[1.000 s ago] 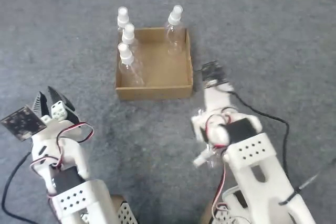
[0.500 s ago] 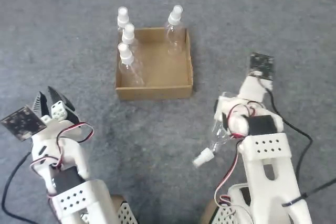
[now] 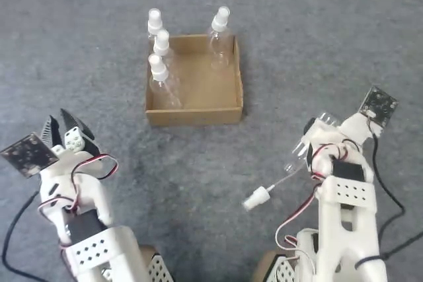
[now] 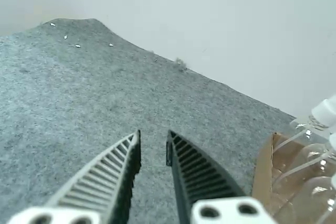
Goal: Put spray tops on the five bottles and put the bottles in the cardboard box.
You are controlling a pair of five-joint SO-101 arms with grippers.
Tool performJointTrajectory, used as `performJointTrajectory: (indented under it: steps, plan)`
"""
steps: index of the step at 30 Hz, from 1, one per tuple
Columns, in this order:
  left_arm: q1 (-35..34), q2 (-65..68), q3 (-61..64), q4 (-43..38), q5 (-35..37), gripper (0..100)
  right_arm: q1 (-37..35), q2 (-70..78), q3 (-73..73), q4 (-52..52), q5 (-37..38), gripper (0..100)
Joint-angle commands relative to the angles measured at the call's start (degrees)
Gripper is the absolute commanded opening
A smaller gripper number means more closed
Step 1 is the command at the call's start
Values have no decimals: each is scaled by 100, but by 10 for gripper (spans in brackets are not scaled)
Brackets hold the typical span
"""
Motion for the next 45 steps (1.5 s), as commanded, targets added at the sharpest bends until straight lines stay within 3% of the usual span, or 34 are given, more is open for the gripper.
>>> performJointTrajectory:
  steps: [1,7,16,27,45]
  plan:
    - [0,53,-57,-193,62,80,180,-189,0,-242,-70,32]
    - [0,53,-57,-193,62,80,224,-189,26,-154,-26,43]
    - [0,53,-57,-193,62,80,215,-198,-510,1024,369,254]
    - [0,53,-57,-193,62,80,259,-198,-1266,1903,510,259]
    - [0,53,-57,-193,44,80,84,-198,-2620,4330,4589,260]
